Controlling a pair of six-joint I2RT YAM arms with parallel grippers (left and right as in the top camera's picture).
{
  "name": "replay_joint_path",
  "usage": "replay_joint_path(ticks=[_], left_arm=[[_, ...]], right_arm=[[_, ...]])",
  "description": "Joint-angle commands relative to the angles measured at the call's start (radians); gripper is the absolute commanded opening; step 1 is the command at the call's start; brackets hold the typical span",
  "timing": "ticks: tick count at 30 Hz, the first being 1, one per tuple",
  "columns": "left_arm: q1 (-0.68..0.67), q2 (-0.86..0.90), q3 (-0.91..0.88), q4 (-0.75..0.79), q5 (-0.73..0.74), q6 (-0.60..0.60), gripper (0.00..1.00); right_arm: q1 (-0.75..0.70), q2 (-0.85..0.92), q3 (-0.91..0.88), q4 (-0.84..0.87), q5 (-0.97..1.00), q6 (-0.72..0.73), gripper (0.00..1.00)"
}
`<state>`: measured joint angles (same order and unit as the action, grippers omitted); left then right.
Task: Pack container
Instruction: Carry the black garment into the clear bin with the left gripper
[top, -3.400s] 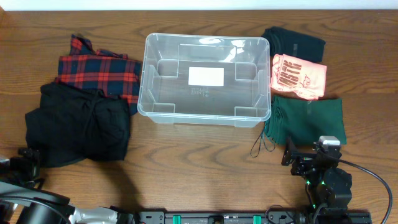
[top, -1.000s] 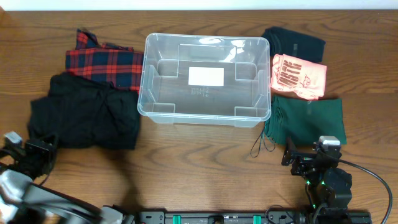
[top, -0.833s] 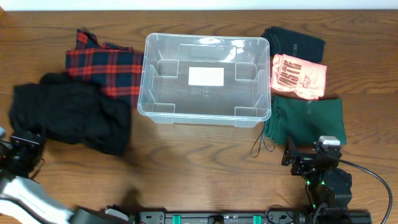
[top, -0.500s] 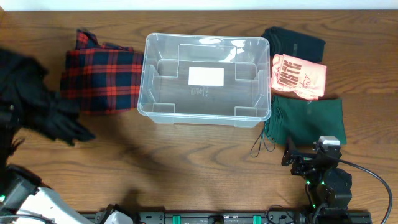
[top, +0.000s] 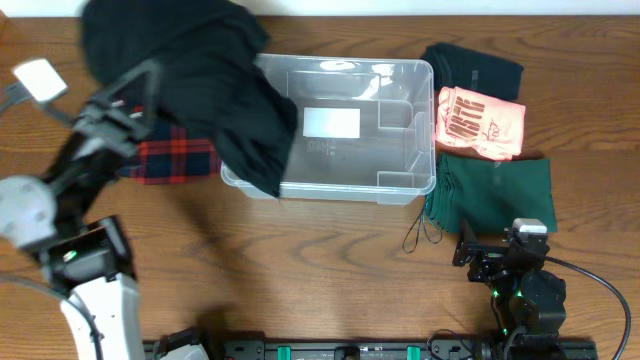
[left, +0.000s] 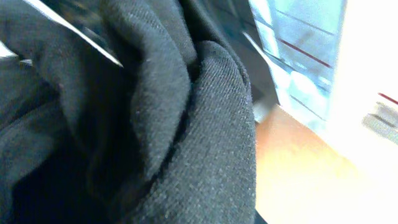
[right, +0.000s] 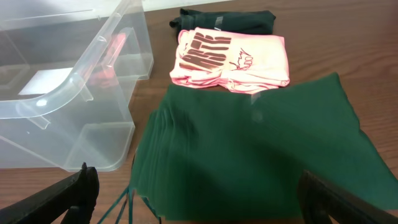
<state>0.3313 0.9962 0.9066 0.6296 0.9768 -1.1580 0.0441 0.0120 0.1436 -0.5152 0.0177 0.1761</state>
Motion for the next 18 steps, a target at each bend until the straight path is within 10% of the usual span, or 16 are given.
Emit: replay_joint_path(ticks=[1,18], left_arm=[[-0.182,0.027,0.039,0.031,-0.225,0.150,0.06],[-0.750,0.528,0.039,0.311,-0.701,0.283,0.06]], right_arm=[[0.007,-0.006,-0.002,-0.002,0.000,0.010,0.99],[0.007,-0.006,-0.002,-0.002,0.000,0.010,0.99]])
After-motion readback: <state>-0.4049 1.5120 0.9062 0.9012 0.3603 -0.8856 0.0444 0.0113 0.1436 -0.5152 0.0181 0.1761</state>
